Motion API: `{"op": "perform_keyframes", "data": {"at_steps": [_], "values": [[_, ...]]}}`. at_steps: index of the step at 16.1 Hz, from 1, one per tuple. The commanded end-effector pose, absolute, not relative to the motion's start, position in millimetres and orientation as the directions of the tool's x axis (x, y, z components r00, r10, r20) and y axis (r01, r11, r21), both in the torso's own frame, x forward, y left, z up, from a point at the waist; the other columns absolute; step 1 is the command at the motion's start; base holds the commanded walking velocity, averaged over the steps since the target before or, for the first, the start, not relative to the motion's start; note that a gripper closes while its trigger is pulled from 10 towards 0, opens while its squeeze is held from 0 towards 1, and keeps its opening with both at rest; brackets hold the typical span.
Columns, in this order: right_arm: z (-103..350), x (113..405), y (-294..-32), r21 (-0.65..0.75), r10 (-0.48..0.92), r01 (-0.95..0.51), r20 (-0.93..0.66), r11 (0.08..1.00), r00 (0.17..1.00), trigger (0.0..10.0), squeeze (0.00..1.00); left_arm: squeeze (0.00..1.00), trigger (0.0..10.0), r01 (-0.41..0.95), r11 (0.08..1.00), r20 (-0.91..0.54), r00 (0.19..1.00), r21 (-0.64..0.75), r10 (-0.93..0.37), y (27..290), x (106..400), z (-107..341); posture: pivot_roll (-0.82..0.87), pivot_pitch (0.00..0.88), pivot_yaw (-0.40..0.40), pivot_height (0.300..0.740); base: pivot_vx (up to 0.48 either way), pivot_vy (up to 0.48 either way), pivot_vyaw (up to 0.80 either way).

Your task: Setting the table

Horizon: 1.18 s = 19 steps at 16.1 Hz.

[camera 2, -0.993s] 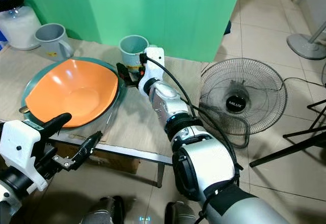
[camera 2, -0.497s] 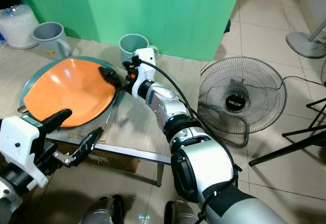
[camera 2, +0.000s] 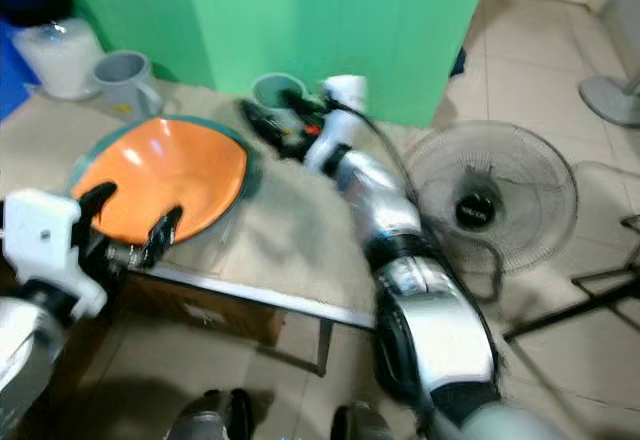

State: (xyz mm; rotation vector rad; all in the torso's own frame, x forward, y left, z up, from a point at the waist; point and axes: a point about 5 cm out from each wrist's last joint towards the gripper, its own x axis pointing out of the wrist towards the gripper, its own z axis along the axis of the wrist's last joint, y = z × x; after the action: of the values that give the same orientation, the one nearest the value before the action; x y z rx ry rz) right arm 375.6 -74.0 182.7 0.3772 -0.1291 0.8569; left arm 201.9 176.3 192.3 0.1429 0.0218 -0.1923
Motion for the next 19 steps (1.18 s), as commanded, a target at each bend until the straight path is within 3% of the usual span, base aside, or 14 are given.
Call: {"op": "perform_keyframes", "data": {"at_steps": [1,4,6,10,14,19], "values": [[189.4,373.0,-81.1,0.262,0.698,-0.754,0.284,0.603,0.657,10.0,0.00,0.00,10.0,0.170,0.974,-0.028,0.985,0.151,-0.167,175.6,203.7,190.9,0.00,0.027,0.025,0.740,0.000,0.000,0.00],[175.6,342.3,-128.7,0.210,0.539,-0.584,0.237,0.784,0.809,10.0,0.00,0.00,10.0,0.090,0.975,-0.027,0.996,0.202,-0.086,177.2,213.3,182.6,-0.05,0.001,0.056,0.740,0.000,0.000,0.00],[171.6,316.3,-154.4,0.060,0.398,-0.413,0.168,0.909,0.902,10.0,0.00,0.00,10.0,0.085,0.970,-0.015,0.996,0.228,-0.084,172.3,218.5,179.0,-0.07,0.000,0.063,0.740,0.000,0.000,0.00],[181.4,276.5,-178.1,-0.073,0.316,-0.308,0.152,0.949,0.937,10.0,0.00,0.00,10.0,0.050,0.977,0.021,0.998,0.207,-0.056,171.9,215.8,174.9,-0.09,0.000,0.059,0.740,0.000,0.000,0.00],[172.5,259.2,-194.6,-0.108,0.312,-0.305,0.055,0.946,0.949,10.0,0.00,0.00,10.0,0.031,0.982,0.030,0.999,0.186,-0.037,170.7,205.4,168.4,-0.10,0.000,0.049,0.740,0.083,0.000,0.00],[158.7,263.6,-169.0,0.023,0.318,-0.318,0.005,0.948,0.948,10.0,0.00,0.00,10.0,0.010,0.982,0.032,0.999,0.189,-0.016,174.3,199.9,167.4,-0.06,0.000,0.033,0.740,0.362,0.000,0.00]]}}
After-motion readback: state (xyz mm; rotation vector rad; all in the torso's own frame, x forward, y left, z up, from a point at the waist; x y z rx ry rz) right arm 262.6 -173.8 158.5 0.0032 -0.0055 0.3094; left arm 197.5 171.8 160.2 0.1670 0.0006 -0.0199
